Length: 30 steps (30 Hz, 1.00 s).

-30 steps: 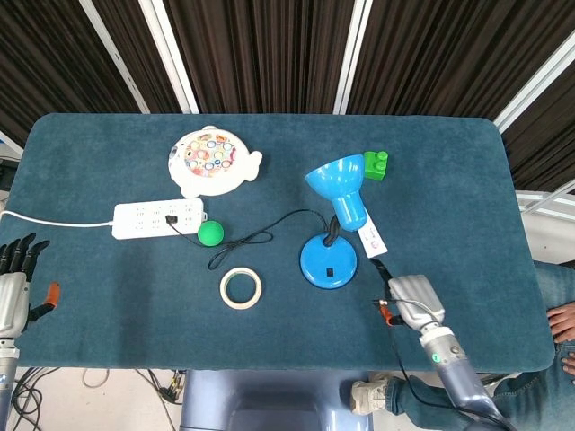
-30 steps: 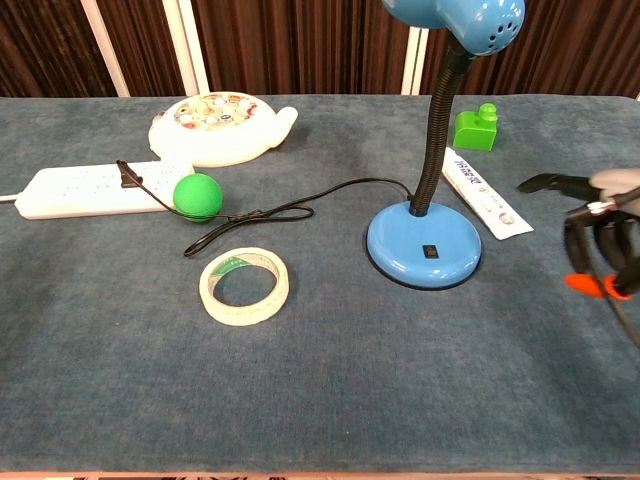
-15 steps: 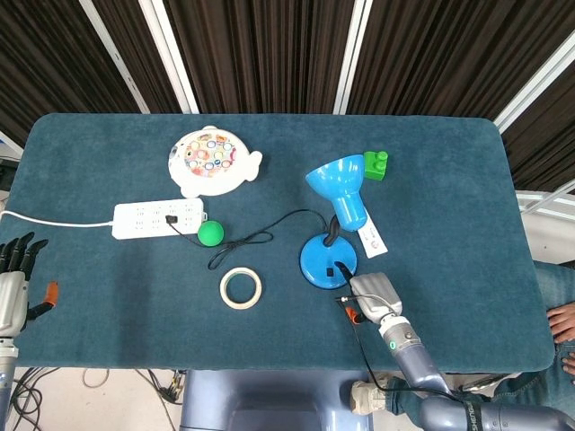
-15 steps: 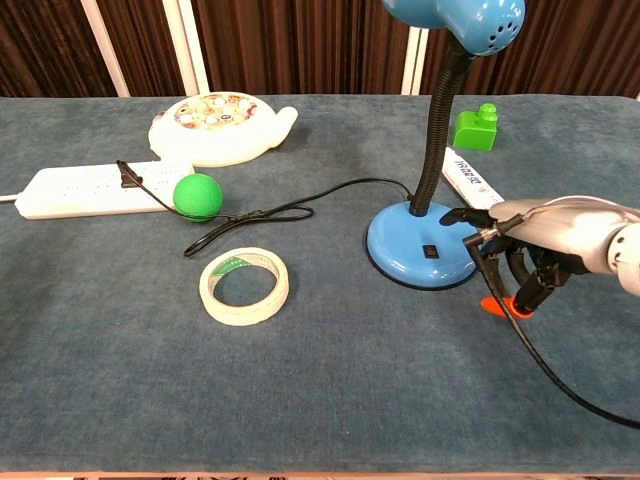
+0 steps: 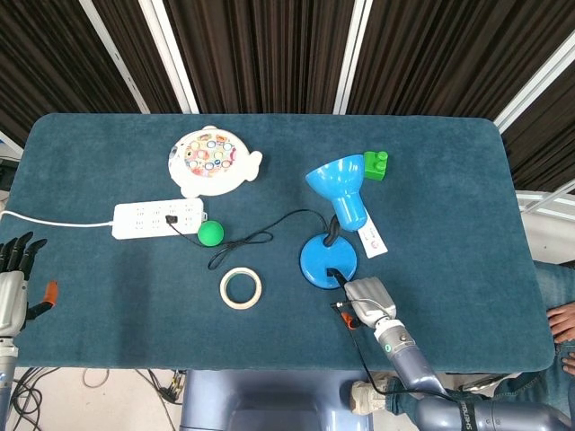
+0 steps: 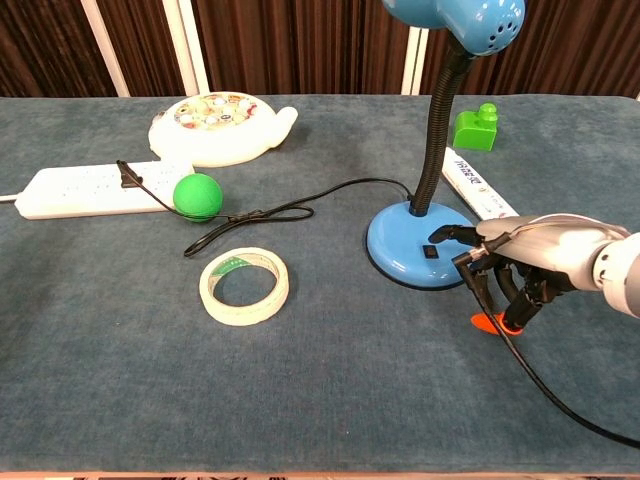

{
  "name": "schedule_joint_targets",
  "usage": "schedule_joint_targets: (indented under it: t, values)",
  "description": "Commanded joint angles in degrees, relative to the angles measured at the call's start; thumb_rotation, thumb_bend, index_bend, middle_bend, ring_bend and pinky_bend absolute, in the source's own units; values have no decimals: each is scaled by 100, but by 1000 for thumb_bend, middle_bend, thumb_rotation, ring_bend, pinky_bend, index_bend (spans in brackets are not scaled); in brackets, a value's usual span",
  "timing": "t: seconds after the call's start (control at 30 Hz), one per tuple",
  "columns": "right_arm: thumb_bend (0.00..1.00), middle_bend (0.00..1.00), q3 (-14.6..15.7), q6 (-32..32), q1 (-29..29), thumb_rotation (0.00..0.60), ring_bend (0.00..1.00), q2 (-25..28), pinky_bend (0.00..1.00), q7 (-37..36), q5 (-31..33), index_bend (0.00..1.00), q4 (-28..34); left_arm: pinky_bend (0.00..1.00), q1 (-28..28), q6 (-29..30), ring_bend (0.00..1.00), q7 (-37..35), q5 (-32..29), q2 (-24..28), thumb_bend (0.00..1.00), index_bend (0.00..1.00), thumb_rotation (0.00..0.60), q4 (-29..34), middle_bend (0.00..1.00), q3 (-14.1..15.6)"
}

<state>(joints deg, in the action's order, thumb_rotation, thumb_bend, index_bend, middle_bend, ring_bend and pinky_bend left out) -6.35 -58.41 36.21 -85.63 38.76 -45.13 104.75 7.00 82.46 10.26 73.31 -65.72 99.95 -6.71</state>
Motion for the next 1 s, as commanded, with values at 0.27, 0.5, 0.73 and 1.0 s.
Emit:
schedule_joint_targets:
  t: [0.27, 0.5, 0.73, 1.0]
  values:
    - [398, 576, 113, 16, 86, 600, 624, 10, 878, -64, 33, 85, 14, 0, 2, -7, 0, 10, -5, 0, 446, 151, 600, -4, 29, 6]
    - [398, 576, 202, -7, 197, 600, 624, -41, 907, -40, 149, 94, -46, 0, 6, -12, 0, 7, -22, 4, 446, 151, 600, -12, 29, 0]
    - [398, 576, 318, -45, 259, 600, 624, -10, 932, -15, 201, 129, 21, 0, 2, -3, 0, -1, -11, -4, 446, 151, 600, -29, 29, 8]
    - [398, 576, 464, 10, 303, 600, 624, 17, 956, -40, 236, 146, 17, 0, -1, 14, 0, -4, 1, -4, 446, 151, 600, -27, 29, 6]
